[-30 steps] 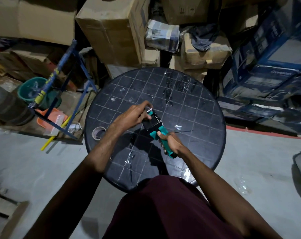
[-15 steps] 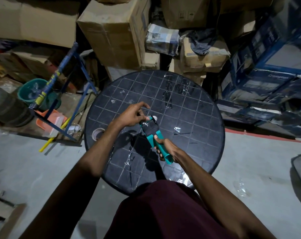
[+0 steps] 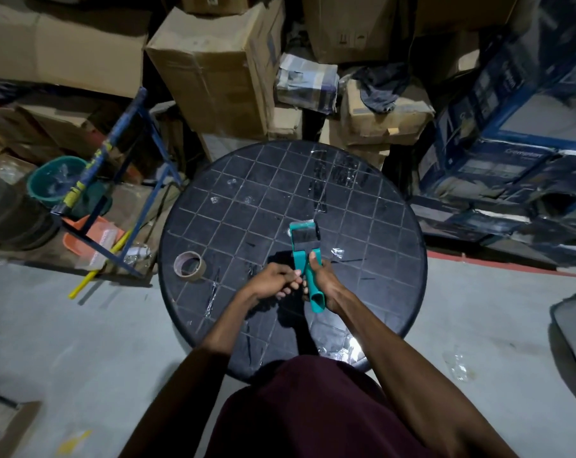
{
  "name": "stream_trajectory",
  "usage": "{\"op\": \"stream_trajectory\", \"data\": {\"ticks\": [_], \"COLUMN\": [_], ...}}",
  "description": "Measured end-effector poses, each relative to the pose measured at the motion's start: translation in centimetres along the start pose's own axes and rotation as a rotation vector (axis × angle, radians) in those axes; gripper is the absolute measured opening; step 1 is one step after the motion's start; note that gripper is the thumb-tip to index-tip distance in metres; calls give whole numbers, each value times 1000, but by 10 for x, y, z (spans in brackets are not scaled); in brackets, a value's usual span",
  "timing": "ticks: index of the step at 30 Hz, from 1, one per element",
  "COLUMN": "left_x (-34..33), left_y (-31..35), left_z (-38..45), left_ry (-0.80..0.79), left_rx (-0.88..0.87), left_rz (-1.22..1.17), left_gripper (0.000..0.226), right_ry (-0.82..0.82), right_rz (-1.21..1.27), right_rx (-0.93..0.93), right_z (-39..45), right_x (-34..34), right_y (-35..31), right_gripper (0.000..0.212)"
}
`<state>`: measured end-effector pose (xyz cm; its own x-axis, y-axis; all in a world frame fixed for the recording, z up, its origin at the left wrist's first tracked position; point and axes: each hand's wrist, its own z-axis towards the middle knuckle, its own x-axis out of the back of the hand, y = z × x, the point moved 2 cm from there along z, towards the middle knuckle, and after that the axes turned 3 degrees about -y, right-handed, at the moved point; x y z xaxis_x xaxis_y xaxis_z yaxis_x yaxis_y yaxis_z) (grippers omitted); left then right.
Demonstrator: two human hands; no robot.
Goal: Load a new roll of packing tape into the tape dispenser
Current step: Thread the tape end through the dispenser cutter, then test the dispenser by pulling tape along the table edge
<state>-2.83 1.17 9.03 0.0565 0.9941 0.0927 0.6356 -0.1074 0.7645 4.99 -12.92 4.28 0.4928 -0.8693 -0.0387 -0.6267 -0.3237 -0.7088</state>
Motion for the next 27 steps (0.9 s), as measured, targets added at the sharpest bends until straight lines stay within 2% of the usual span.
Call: {"op": "stream_trajectory", "data": {"ticks": [3,6,9,11,14,19,22,27], "left_x": [-8,-14,-23,-34,-45,-30,-21,-25], "left_y": [10,11,5,0,-6,-8,-16,-25], "left_z": [1,6,6,0,-9,-14,-19,-21], "left_ry": [85,205,281,203,44,-142,-246,-280], "left_rx": [-21,-34,34,158,300,314,301,228], "left_rz": [-48,-15,-111,-256,-611,-836,-993,-1282], "left_gripper": [23,24,21,21,31,37,40,30], "right_ry": [40,56,55,93,163,125,86,43], "right_rz": [103,208,221,174,18,-47,-146,-280], "right_rx": [62,101,137,150,174,263,278,318], "right_z": [-12,-16,-17,-14,12,-21,-27,-45], "right_x": [-15,-27,-31,-30,-16,-1,12,16], "right_y": [-10,-11,-10,-6,14,-13,-21,-31], "right_gripper": [52,39,28,21,20,15,5,19]}}
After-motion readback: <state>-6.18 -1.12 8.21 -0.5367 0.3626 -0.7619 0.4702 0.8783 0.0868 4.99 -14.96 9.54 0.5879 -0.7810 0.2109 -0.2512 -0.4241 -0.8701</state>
